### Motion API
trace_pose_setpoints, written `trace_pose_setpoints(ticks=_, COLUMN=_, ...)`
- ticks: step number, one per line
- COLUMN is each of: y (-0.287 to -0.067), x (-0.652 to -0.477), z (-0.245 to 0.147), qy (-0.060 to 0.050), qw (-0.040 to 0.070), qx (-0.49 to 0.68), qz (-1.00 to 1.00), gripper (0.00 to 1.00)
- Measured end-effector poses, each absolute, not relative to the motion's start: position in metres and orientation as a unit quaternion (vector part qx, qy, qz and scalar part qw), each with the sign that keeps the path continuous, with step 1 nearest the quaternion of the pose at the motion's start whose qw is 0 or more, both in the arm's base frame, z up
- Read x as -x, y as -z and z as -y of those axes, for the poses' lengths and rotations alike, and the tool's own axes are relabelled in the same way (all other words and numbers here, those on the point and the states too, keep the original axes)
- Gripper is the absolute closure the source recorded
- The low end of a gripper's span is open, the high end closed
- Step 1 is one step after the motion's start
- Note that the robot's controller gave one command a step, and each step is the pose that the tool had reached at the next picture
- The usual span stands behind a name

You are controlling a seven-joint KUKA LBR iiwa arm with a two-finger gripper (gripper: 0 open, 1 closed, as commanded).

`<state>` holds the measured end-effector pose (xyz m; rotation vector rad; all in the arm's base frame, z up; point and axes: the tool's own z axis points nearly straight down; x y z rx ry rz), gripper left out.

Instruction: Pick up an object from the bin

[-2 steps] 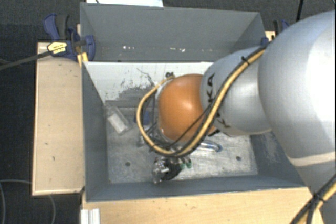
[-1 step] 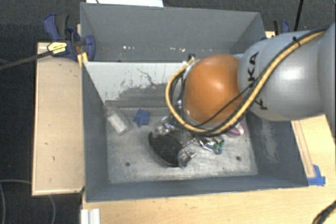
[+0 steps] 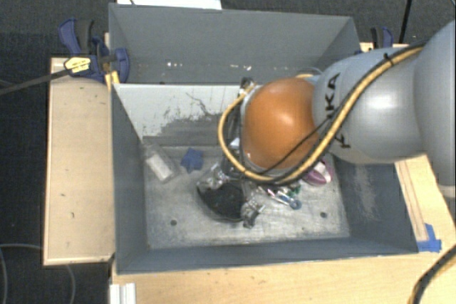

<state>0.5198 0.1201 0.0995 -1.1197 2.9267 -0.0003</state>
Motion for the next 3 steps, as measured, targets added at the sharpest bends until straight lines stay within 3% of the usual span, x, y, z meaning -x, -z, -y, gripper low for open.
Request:
trace_pose_setpoints(ticks=1, y=-0.098, x=-0.519, z=-0.12, qy=-0.001, qw=0.002, qx=0.355, qz=-0.935, gripper=1.0)
trace_pose_setpoints(ticks=2, y=-0.215, x=-0.536, z=-0.124, qy=0.001, qw=0.006, qx=0.38, qz=-0.925, gripper=1.0)
trace_pose_setpoints(ticks=3, y=-0.211, x=-0.534, z=-0.124, qy=0.0, qw=0.001, qx=0.377, qz=-0.926, gripper=0.0)
